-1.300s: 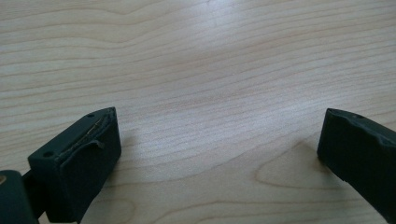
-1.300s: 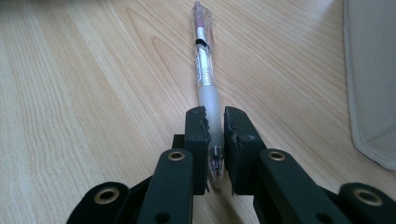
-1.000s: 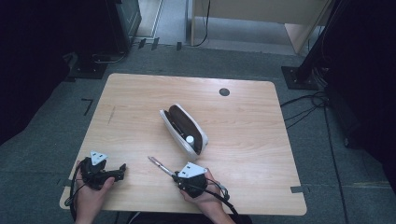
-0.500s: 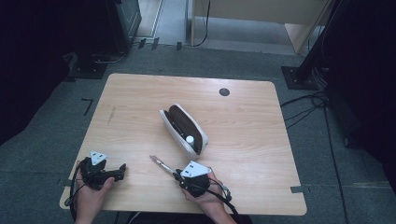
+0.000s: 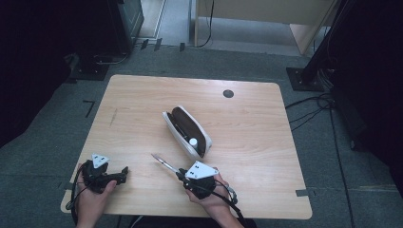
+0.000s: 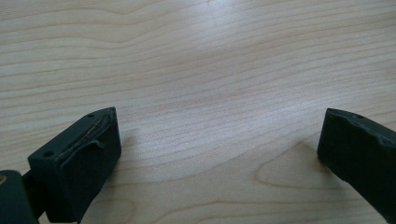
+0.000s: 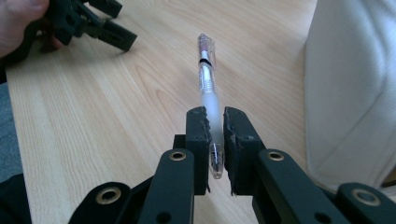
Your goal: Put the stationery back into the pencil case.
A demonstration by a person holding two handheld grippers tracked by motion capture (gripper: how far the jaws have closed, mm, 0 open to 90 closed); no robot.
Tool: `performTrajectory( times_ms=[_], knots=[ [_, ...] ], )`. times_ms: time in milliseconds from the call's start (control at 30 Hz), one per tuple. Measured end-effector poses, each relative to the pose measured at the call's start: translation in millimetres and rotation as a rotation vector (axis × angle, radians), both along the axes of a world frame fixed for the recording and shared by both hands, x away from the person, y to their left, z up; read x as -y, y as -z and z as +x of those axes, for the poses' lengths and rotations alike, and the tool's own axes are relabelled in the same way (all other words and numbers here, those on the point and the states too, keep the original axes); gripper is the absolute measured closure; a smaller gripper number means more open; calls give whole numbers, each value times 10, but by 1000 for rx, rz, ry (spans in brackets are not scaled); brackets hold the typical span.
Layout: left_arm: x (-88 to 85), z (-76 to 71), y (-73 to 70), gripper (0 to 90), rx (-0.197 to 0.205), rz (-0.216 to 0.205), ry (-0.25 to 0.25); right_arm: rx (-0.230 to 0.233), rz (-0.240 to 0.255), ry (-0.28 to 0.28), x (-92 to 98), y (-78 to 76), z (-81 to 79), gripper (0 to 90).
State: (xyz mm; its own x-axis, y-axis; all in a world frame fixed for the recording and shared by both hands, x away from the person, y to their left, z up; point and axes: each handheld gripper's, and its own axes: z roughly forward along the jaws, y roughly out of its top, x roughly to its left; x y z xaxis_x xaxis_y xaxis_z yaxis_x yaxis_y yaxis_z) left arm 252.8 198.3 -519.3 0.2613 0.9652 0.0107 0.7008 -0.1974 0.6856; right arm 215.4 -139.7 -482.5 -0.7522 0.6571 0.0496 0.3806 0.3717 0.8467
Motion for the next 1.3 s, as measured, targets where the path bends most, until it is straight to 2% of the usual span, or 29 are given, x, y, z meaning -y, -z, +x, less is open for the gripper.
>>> performTrajectory(
  times_ms=[467, 767, 1067, 1200, 1300],
  knots=[
    [0, 0, 0, 0, 0, 0, 0, 56, 32, 9, 83, -324, 40, 811],
    [-1, 0, 0, 0, 0, 0, 1, 103, 55, 37, 185, -559, 111, 811],
    [0, 0, -1, 0, -1, 0, 1, 153, 92, 95, 373, -801, 222, 811],
    [0, 0, -1, 0, -1, 0, 1, 162, 93, 121, 450, -863, 297, 811],
    [-1, 0, -2, 0, -2, 0, 1, 151, 89, 148, 499, -864, 369, 811]
  ],
)
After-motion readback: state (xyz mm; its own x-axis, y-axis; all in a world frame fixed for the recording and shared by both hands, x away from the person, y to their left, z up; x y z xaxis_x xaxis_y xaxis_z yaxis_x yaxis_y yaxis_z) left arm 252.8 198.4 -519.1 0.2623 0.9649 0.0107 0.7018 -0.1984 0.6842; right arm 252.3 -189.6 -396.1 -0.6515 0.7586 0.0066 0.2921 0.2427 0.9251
